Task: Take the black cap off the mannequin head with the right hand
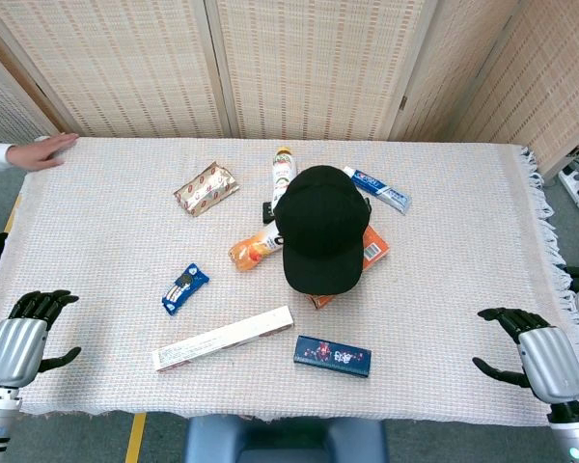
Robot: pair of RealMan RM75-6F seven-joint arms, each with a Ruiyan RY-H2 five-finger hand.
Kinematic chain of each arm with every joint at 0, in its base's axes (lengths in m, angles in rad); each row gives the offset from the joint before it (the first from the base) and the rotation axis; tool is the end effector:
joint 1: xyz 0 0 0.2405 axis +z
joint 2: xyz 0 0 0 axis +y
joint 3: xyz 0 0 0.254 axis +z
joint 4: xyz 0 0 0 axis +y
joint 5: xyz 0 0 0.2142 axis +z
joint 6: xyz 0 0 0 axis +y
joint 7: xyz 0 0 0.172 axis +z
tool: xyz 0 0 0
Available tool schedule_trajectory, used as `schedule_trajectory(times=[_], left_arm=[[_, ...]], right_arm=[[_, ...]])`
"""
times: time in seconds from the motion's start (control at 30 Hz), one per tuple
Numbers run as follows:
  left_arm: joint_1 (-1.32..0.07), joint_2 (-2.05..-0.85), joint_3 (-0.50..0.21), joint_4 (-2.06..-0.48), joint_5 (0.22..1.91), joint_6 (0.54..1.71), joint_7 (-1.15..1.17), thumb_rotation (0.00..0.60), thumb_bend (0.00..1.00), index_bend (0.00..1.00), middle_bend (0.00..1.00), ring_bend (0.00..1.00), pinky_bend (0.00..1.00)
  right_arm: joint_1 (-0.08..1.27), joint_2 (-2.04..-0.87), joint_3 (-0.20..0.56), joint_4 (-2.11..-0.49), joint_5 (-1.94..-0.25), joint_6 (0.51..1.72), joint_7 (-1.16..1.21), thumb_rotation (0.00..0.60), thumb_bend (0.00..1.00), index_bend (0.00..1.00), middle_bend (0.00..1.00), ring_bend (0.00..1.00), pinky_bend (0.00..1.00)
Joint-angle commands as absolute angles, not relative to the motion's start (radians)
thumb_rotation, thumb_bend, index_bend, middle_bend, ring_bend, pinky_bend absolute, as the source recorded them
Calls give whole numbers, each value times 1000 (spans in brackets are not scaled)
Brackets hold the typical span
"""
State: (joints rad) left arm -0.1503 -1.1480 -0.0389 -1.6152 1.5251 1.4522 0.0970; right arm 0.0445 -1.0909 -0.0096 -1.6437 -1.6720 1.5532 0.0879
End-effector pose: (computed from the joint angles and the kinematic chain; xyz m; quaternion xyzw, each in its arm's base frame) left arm -0.2922 0.2259 0.1359 -0.6353 -0.3540 -0.3810 0.5709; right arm -0.2883 -0.1820 0.1500 0.6166 -0.3900 0.4353 0.5274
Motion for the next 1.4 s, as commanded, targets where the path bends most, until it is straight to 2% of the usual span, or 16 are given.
schedule_trajectory(times=[0.03, 0.3, 0.43, 0.5, 0.6, 0.7, 0.8, 1.0, 1.1, 1.4], left_arm=[[-151, -1150, -38, -1613, 1524, 1449, 98, 600, 69, 276, 253, 232, 200], [-152, -1153, -37, -1611, 1524, 1449, 98, 600, 69, 277, 253, 232, 200], [-153, -1153, -38, -1613, 1526, 1451, 95, 600, 69, 276, 252, 232, 201], [-155, -1154, -38, -1614, 1529, 1450, 94, 600, 69, 276, 252, 232, 201], [-157, -1155, -38, -1616, 1537, 1453, 92, 600, 69, 276, 252, 232, 200], [-154, -1152, -36, -1617, 1542, 1461, 86, 600, 68, 276, 252, 232, 201], [-147, -1148, -34, -1617, 1541, 1469, 82, 600, 68, 276, 252, 233, 200], [-140, -1143, -30, -1616, 1542, 1476, 77, 600, 70, 276, 252, 232, 201], [-133, -1138, -29, -1614, 1537, 1482, 72, 600, 70, 276, 252, 233, 200], [-133, -1131, -30, -1609, 1533, 1476, 61, 600, 69, 276, 252, 233, 200]], right_arm=[[48, -1092, -10, -1647, -1667, 1543, 82, 541, 82, 319, 380, 351, 415], [54, -1096, -17, -1650, -1665, 1522, 78, 546, 82, 320, 382, 353, 416], [67, -1109, -18, -1649, -1678, 1507, 78, 547, 83, 320, 425, 397, 439], [83, -1126, -12, -1648, -1690, 1496, 65, 565, 83, 326, 478, 463, 522], [118, -1171, 14, -1640, -1714, 1489, 29, 599, 82, 368, 636, 629, 721], [167, -1225, 47, -1629, -1729, 1466, 16, 600, 83, 426, 817, 796, 887], [224, -1288, 87, -1605, -1731, 1436, 9, 600, 83, 459, 908, 909, 990], [291, -1373, 125, -1555, -1735, 1399, -23, 600, 76, 467, 975, 994, 1000], [366, -1497, 167, -1458, -1750, 1375, -86, 600, 69, 466, 987, 1000, 1000], [466, -1655, 193, -1273, -1751, 1375, -67, 600, 73, 437, 987, 1000, 1000]])
